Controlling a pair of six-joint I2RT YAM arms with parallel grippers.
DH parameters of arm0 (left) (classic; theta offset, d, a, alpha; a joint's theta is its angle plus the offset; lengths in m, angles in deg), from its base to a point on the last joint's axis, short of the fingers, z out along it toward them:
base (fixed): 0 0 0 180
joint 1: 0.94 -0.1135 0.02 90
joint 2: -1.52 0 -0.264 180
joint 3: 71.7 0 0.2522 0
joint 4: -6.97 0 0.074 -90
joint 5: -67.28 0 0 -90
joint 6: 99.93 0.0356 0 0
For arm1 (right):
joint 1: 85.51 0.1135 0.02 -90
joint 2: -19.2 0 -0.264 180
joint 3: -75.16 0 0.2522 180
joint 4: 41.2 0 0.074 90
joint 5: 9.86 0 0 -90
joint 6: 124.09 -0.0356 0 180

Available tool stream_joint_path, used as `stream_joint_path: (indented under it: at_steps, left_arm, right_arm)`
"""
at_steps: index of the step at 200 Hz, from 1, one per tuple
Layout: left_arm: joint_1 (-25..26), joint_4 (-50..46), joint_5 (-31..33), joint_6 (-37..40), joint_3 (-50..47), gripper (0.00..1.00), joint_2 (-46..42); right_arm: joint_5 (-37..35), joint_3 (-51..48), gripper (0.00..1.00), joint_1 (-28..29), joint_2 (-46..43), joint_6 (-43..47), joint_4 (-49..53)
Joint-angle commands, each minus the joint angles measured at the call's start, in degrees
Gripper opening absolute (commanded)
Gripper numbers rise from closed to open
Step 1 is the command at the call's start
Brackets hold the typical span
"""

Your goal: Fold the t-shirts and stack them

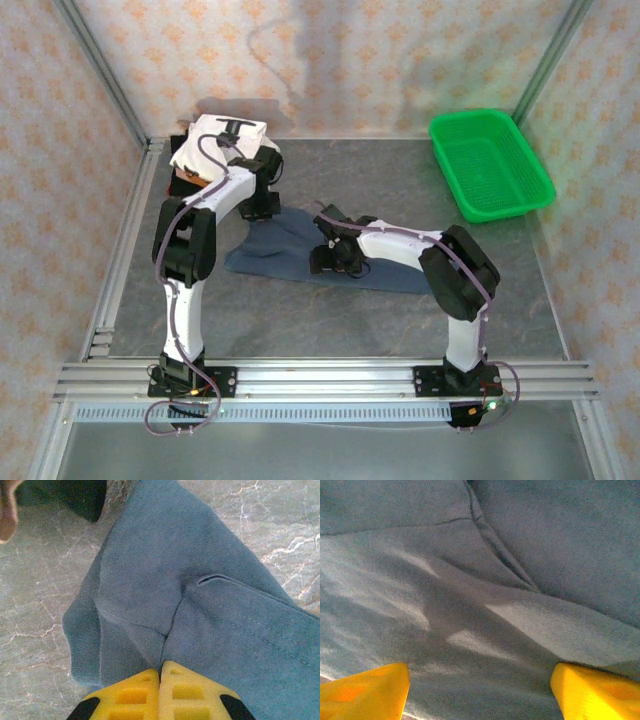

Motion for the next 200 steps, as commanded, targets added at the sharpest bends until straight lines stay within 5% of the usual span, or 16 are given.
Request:
stream_joint_path:
  at_steps: [1, 37, 85, 125, 165, 200]
  left_arm:
    - [-0.72, -2.98, 4.22, 1.32, 4.57, 0.06, 1.99]
    - [-1.59, -2.98, 5.18, -0.54, 6.33, 0.10, 2.02]
    - [-3.96, -1.18, 6.16, -5.14, 3.85, 0.48, -4.02]
    - [-3.90, 0.43, 1.18, -8.65, -3.00, 0.65, -17.77]
    - [-1.77, 0.93, -2.46, -12.28, -16.37, 0.68, -32.06]
    - [3.03, 4.07, -4.60, -18.15, -28.35, 0.68, -40.60]
  right_arm:
    - [-2.43, -4.05, 0.78, -0.03, 3.77, -1.70, 8.52]
    - [-1.82, -4.38, 0.78, 0.07, 3.62, -1.93, 8.47]
    - [-0.27, -4.37, 0.78, 0.08, 3.16, -2.25, 7.95]
    - [2.05, -1.81, 0.82, 0.06, -2.17, -2.38, 7.42]
    - [1.26, 0.55, 0.88, -2.47, -12.20, -1.35, 9.84]
    - [-1.42, -0.52, 0.90, -12.03, -18.90, 0.37, 17.98]
